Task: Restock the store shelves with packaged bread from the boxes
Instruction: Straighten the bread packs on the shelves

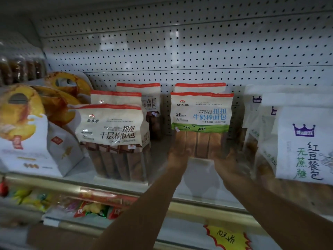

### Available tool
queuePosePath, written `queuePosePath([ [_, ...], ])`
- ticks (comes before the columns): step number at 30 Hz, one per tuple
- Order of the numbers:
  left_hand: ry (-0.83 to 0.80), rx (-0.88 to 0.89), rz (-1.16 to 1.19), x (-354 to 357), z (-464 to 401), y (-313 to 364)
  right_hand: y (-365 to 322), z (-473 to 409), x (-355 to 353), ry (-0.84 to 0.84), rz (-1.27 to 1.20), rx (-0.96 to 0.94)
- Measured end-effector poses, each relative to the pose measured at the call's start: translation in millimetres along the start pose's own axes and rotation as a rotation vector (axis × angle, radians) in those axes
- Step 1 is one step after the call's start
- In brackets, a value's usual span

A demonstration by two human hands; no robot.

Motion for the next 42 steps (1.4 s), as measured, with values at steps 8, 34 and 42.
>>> queuePosePath([
  [8,-0.084,0.023,0.078,-50.1,92.6,23.1,-42.7,67.3,48.0,-0.229,-0.013,-0.059],
  [34,-0.123,0.092,0.3,-322.6,38.6,3.4,-29.0,87.9,214.9,-0.356,-0.029,-0.225],
  [42,-0.235,0.034,0.472,-306.4,-12.9,11.5,-41.2,68.6,230.3,-0.333,-0.139,-0.308],
])
Point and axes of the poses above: each hand's wrist, its own z-axis away from the middle knuckle, its own x-axis out of the palm, y = z × x, the point moved 6 cm from there along -z, towards the middle knuckle, and after that the axes turned 15 degrees about -y, right-handed, at the moved point
